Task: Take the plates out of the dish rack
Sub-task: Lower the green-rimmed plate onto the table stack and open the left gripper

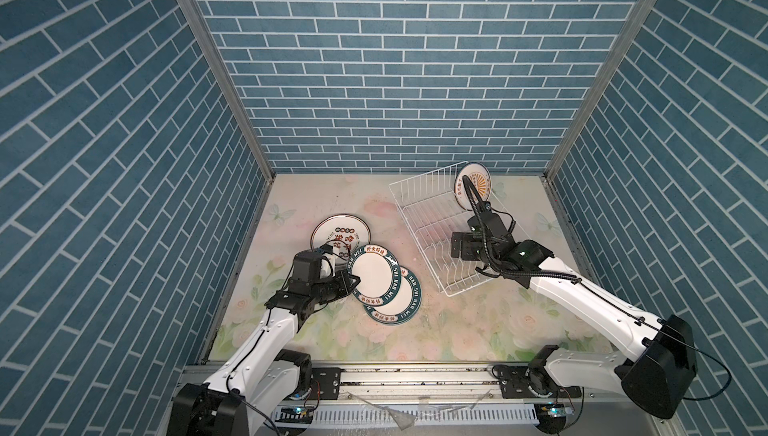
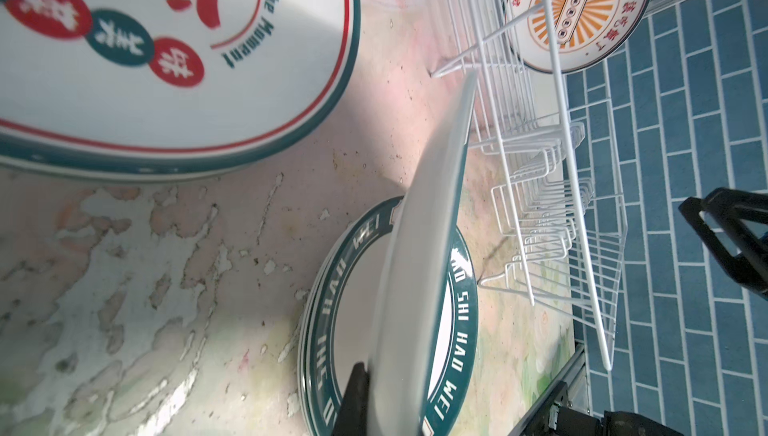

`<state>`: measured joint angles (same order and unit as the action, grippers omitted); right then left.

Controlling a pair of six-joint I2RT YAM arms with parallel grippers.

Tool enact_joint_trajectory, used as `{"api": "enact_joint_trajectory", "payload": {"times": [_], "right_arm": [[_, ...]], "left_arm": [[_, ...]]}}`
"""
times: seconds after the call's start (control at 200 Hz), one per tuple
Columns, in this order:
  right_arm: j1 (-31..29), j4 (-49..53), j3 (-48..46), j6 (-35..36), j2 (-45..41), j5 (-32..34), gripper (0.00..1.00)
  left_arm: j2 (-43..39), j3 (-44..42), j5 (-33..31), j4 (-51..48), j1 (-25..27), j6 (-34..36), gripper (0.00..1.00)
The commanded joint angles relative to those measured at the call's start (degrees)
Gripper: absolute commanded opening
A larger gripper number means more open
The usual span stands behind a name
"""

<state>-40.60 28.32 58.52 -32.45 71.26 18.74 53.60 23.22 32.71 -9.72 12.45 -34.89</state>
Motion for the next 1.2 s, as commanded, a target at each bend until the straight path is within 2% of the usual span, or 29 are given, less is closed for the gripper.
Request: {"api": "enact_joint_trajectory", "payload": {"times": [0.0, 0.31, 0.73, 0.905, 1.055, 1.195], "right_arm": [[0.9, 0.4, -0.2, 1.9, -1.7, 0.4, 0.99], [2.6, -1.9, -2.5, 2.8, -1.6, -2.9, 0.99], [3.1, -3.4, -3.2, 4.0, -0.9, -6.0, 0.99], [3.0, -3.5, -3.3, 4.6, -1.0, -7.6, 0.99], [3.1, -3.2, -3.1, 4.7, -1.1, -7.5, 0.99], [3.2, -2.6, -3.0, 4.4, -0.9, -6.7, 0.99]], "left_arm": [[-0.5, 2.8, -1.3, -4.2, 2.3, 0.4, 0.00], [0.3, 4.3, -1.9, -10.2, 2.7, -0.3, 0.00], [5.2, 3.0, 1.0, -9.2, 4.6, -3.1, 0.00], [5.2, 2.8, 0.0, -9.9, 5.6, -3.5, 0.10], [6.0, 3.2, -1.1, -10.7, 6.3, -3.5, 0.11], [6.5, 2.2, -2.2, -9.9, 7.2, -4.6, 0.16]]}}
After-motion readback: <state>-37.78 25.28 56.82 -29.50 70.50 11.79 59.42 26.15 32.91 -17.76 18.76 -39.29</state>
